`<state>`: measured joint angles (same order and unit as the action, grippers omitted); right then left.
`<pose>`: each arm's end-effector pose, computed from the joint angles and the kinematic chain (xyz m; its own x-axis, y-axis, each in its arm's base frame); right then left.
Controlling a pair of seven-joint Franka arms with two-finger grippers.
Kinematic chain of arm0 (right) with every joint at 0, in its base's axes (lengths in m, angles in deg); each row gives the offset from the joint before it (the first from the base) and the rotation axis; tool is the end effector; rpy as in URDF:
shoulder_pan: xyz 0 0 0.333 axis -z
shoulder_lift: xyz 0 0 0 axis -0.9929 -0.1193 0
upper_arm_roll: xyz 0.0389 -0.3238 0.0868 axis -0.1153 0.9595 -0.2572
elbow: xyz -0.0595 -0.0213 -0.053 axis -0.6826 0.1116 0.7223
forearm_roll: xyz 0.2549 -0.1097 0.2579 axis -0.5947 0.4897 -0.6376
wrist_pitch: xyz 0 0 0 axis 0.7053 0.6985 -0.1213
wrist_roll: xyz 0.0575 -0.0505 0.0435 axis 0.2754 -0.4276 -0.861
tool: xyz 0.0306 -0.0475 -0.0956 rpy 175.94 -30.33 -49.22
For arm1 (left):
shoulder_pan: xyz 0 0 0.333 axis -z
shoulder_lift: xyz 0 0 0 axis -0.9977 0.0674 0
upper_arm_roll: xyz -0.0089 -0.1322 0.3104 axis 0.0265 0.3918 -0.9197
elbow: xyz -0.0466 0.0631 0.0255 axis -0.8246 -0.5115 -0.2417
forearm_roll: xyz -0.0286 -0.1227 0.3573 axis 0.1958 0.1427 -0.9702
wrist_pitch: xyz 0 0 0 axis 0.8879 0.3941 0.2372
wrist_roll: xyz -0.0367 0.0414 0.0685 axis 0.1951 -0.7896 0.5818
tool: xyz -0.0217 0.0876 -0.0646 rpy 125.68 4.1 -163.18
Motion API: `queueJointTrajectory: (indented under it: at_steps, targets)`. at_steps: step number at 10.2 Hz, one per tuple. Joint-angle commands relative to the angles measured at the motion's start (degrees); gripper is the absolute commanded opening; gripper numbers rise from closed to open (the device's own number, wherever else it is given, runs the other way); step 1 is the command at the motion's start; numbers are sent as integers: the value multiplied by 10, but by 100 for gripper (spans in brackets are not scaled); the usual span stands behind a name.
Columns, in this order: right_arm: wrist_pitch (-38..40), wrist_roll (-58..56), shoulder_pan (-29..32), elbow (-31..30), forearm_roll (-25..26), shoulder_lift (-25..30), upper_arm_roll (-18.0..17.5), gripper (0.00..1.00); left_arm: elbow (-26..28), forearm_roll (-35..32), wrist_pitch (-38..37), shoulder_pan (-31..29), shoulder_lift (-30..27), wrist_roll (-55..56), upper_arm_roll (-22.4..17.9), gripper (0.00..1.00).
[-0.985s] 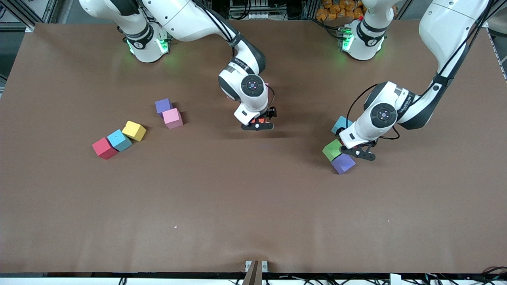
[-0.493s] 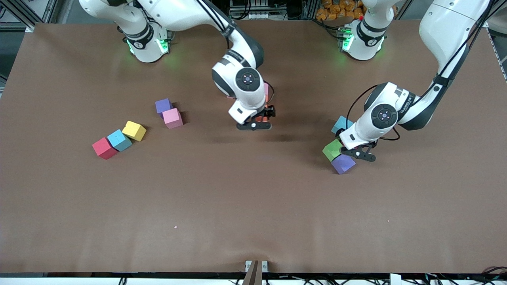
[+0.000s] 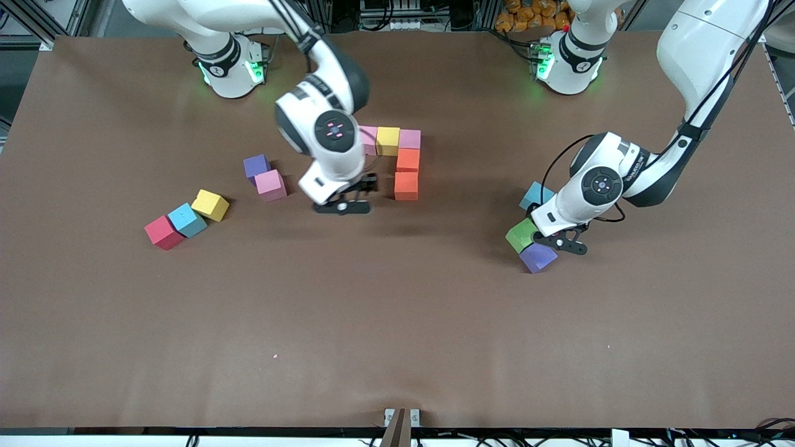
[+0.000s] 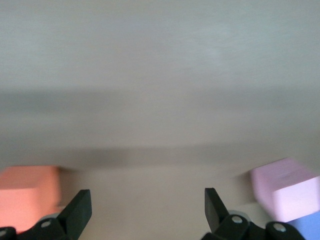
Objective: Form number 2 with 11 blocks
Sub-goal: 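Place the orange cube below the other while the left gripper grasps pink, then carry the pink cube with the left gripper while the right gripper reaches pink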
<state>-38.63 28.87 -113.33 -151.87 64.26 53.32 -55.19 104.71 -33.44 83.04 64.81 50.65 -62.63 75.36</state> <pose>0.4932 0.3610 0.3286 0.9903 0.0449 -0.1313 0.0586 -0.9930 0.1024 0.5341 -0.1412 0.2352 0.9409 -0.3073 -0.1424 -0.3141 -0.9490 -0.0271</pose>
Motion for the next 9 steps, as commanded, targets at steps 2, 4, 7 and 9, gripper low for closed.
queueJointTrajectory:
  at_steps: [2, 4, 7, 9]
  targets:
    - [-139, -210, 153, -200, 10, 109, -9, 100, -5, -15, 4, -8, 2, -4, 5, 36]
    - [-152, -339, 215, -216, 11, 113, -8, 100, -4, -15, -1, -20, -15, -8, 5, 26]
    - [-151, -535, 327, -227, 10, 121, -9, 100, -7, 3, -59, -22, -75, -7, 29, 27]
    - [-151, -643, 389, -225, 11, 119, -9, 100, -42, 38, -115, -22, -100, -6, 61, 28]
